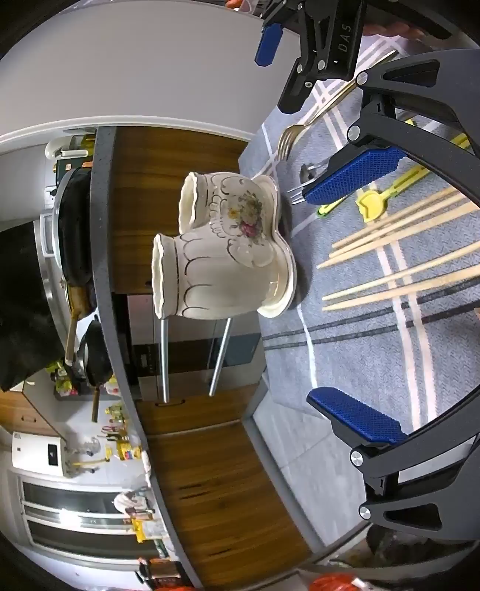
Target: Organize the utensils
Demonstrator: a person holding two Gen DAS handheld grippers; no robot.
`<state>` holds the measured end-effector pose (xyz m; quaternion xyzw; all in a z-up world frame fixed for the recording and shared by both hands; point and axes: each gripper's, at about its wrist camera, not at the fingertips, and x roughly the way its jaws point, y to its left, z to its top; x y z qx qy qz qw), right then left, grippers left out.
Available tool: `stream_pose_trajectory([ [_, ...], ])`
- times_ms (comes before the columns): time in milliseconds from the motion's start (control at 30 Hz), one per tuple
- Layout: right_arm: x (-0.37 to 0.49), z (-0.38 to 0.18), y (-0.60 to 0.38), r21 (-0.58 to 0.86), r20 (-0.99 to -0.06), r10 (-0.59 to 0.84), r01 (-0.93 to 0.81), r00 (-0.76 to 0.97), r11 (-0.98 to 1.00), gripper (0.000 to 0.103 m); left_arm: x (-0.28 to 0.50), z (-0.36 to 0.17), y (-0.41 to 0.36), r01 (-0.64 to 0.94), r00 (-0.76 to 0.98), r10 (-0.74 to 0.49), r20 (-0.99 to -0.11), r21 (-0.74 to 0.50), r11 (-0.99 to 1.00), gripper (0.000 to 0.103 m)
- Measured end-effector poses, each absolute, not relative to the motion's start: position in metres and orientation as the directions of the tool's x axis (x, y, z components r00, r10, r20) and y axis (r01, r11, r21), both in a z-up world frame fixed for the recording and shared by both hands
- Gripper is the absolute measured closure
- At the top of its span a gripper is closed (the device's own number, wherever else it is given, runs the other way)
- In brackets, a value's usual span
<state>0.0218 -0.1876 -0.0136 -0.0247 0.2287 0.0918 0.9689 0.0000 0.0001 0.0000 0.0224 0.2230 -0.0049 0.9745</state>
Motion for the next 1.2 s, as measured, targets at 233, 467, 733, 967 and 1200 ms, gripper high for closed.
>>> stream_pose_trajectory([
  [233,0.0209,-0.0139,-0.1868,0.001,-0.450,0.171,-0.192,0.876,0.981,0.005,-0.0014,0.0006,-0.0018,0.018,0.901,0.002,-0.434,0.042,0.999,0.005],
  [467,0.0236,-0.0153,-0.1886,0.002,-0.456,0.170,-0.191,0.874,0.982,0.005,0.0005,0.0000,0.0006,0.018,0.898,0.000,-0.441,0.037,0.999,0.005],
  [733,0.0237,-0.0166,-0.1890,0.002,-0.459,0.170,-0.190,0.872,0.982,0.005,0.0007,0.0001,0.0009,0.019,0.897,-0.001,-0.441,0.036,0.999,0.005],
  [967,0.0245,-0.0183,-0.1864,0.001,-0.462,0.167,-0.188,0.871,0.982,0.005,0.0039,-0.0040,-0.0030,0.018,0.896,0.000,-0.444,0.037,0.999,0.005],
  [1200,0.0249,-0.0188,-0.1865,0.002,-0.464,0.169,-0.190,0.869,0.982,0.005,0.0043,-0.0042,-0.0030,0.018,0.896,0.000,-0.444,0.036,0.999,0.005],
])
